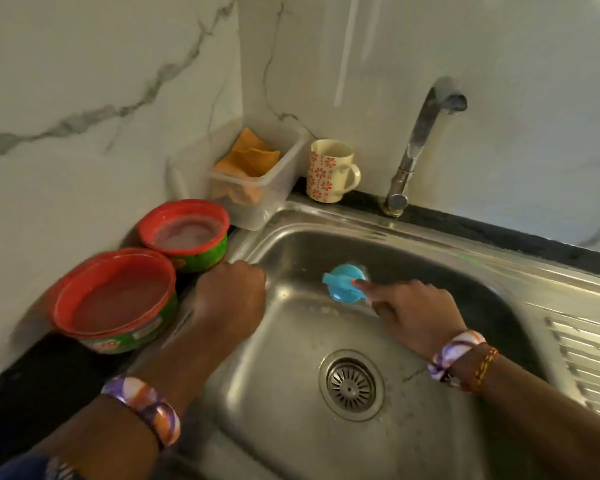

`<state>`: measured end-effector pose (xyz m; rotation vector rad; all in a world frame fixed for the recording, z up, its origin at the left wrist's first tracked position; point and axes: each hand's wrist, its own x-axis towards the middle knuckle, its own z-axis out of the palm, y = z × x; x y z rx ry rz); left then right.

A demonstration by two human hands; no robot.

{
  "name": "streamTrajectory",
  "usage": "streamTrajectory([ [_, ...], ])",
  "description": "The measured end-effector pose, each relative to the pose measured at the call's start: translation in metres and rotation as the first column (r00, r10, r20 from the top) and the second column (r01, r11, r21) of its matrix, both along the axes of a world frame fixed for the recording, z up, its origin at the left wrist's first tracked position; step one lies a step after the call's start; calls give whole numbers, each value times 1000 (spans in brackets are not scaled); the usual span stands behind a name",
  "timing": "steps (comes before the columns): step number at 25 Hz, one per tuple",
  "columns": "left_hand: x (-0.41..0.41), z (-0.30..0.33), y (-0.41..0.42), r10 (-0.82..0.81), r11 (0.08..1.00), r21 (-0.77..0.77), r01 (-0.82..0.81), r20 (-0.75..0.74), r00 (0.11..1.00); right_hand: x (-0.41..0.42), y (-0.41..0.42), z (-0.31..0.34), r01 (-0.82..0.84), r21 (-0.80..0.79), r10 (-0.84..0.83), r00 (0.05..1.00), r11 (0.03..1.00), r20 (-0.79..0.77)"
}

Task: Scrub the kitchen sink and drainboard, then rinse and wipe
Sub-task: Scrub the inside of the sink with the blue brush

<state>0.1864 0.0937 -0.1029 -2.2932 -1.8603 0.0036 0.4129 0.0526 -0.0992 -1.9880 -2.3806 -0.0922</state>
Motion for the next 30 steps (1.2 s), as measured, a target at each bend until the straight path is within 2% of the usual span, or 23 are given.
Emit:
streamTrajectory([
  [1,-4,6,-7,3,998,64,-4,23,1000,-16,7,9,-56,8,56,971,998,-231],
  [2,-10,13,-11,23,993,114,-28,45,999,-32,15,17,-110,40,116,875,993,-469],
  [3,-18,21,-12,60,987,145,-68,58,996,-52,26,24,-162,95,186,754,982,-630],
  [5,-36,29,-10,144,977,152,-146,26,989,-96,49,36,-213,172,267,591,962,-761],
  [7,-47,29,-11,175,981,80,-174,-8,984,-138,73,45,-237,173,277,532,956,-800],
  [8,-49,29,-13,170,984,59,-171,15,985,-155,85,47,-264,140,268,544,954,-795],
  [9,-50,29,-14,158,986,52,-161,50,986,-168,97,47,-288,89,254,609,954,-752],
  [11,-50,30,-17,122,991,53,-127,93,988,-183,115,41,-299,-12,243,798,954,-552],
  [13,-50,32,-18,90,995,45,-93,76,993,-187,125,35,-232,-33,200,894,972,-400],
  [15,-52,33,-17,75,996,38,-77,43,996,-190,127,33,-204,-27,172,883,979,-437],
  [18,-51,32,-18,66,997,37,-66,-3,998,-191,122,37,-318,-106,213,813,942,-542],
  [20,-51,33,-19,69,997,21,-69,-8,998,-183,122,43,-347,-143,218,809,927,-546],
  [22,-53,31,-17,73,997,1,-73,6,997,-175,128,48,-324,-155,212,845,933,-490],
  [24,-54,31,-17,78,997,-13,-77,29,997,-175,130,50,-292,-138,211,883,946,-419],
  [26,-54,31,-17,84,996,-23,-84,19,996,-185,127,50,-306,-110,237,880,946,-412],
  [28,-52,30,-17,112,992,-52,-111,11,994,-188,120,49,-323,-73,256,852,944,-457],
  [30,-51,27,-22,160,982,-100,-160,-14,987,-178,112,53,-295,-23,229,787,955,-573],
])
